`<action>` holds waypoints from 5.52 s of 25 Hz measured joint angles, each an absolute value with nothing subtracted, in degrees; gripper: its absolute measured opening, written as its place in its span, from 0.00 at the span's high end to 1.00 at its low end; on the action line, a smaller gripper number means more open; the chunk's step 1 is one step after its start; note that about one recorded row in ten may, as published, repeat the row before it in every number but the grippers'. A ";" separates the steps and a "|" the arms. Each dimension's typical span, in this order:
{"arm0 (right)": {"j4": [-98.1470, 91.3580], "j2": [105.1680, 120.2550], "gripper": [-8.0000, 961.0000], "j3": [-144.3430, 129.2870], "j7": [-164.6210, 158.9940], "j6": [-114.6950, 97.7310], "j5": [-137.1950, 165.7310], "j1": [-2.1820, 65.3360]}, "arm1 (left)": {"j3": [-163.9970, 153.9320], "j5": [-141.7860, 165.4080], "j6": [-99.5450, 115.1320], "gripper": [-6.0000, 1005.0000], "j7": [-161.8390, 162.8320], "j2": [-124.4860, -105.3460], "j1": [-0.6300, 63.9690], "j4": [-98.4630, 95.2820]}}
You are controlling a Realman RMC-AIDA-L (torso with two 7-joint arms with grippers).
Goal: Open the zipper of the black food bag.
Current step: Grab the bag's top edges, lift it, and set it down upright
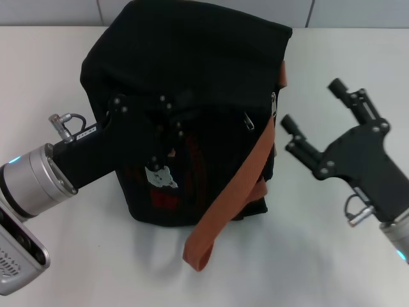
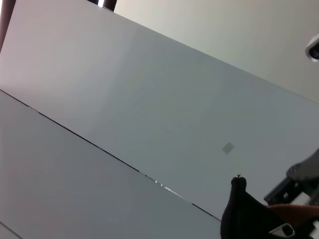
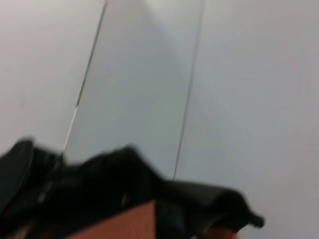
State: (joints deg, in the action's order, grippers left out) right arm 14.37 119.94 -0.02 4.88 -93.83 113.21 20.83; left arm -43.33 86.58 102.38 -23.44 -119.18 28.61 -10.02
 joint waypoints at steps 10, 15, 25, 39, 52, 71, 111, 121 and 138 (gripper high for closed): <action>20.99 119.88 0.15 0.42 24.11 -86.67 113.69 21.91 | -43.33 86.49 102.41 0.91 -23.47 -119.18 28.87 -10.02; 22.55 119.88 0.15 1.95 28.16 -86.01 113.40 21.53 | -43.33 86.47 102.59 0.91 -23.47 -119.18 28.88 -10.01; 23.25 119.88 0.15 7.24 31.43 -86.32 113.26 21.21 | -43.33 86.47 102.78 0.91 -23.47 -119.18 28.55 -10.02; 23.38 119.88 0.15 7.40 34.44 -85.60 113.47 21.79 | -43.33 86.56 102.86 0.91 -23.46 -119.18 28.95 -9.93; 24.26 119.88 0.15 7.47 37.19 -84.52 113.24 22.67 | -43.33 86.68 102.83 0.91 -23.46 -119.18 29.00 -9.93; 24.54 119.88 0.51 6.96 37.27 -81.38 113.64 24.20 | -43.33 86.79 103.01 0.91 -23.46 -119.18 28.91 -9.93; 25.11 119.88 0.51 6.85 45.42 -81.11 116.20 24.67 | -43.33 86.65 103.04 0.90 -23.46 -119.18 28.81 -9.84; 25.07 119.88 0.58 6.86 46.63 -80.67 116.73 25.02 | -43.33 86.61 102.98 0.90 -23.46 -119.18 28.87 -9.84; 25.40 119.89 0.78 7.16 47.99 -78.88 116.81 25.69 | -43.32 86.56 102.80 0.89 -23.46 -119.18 28.83 -9.84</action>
